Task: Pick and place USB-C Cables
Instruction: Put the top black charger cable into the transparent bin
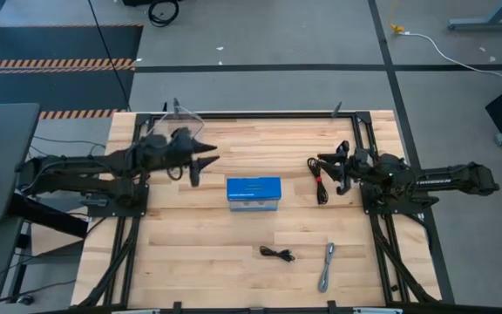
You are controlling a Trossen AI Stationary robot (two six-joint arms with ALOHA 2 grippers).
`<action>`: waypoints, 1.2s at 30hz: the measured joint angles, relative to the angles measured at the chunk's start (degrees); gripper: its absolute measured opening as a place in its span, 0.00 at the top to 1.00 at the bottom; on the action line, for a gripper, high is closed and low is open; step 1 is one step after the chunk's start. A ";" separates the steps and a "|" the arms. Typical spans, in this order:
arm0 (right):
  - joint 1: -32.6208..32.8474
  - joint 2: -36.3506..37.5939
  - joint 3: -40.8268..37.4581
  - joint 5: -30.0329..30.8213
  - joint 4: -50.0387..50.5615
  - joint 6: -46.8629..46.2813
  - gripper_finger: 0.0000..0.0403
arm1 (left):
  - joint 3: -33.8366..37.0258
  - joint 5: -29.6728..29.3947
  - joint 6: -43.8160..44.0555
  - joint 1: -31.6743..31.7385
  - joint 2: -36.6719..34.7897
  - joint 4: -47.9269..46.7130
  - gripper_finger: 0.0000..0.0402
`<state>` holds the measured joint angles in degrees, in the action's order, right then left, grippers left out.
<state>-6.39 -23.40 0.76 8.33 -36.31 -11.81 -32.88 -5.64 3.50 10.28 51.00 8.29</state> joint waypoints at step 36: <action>-7.32 -51.05 54.18 -4.12 97.64 -35.23 0.70 | 28.50 -24.83 2.68 -34.81 -5.64 29.17 0.60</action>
<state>-13.71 -74.45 54.94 4.21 61.33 -47.04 -4.38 -30.47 6.18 -24.53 45.36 37.46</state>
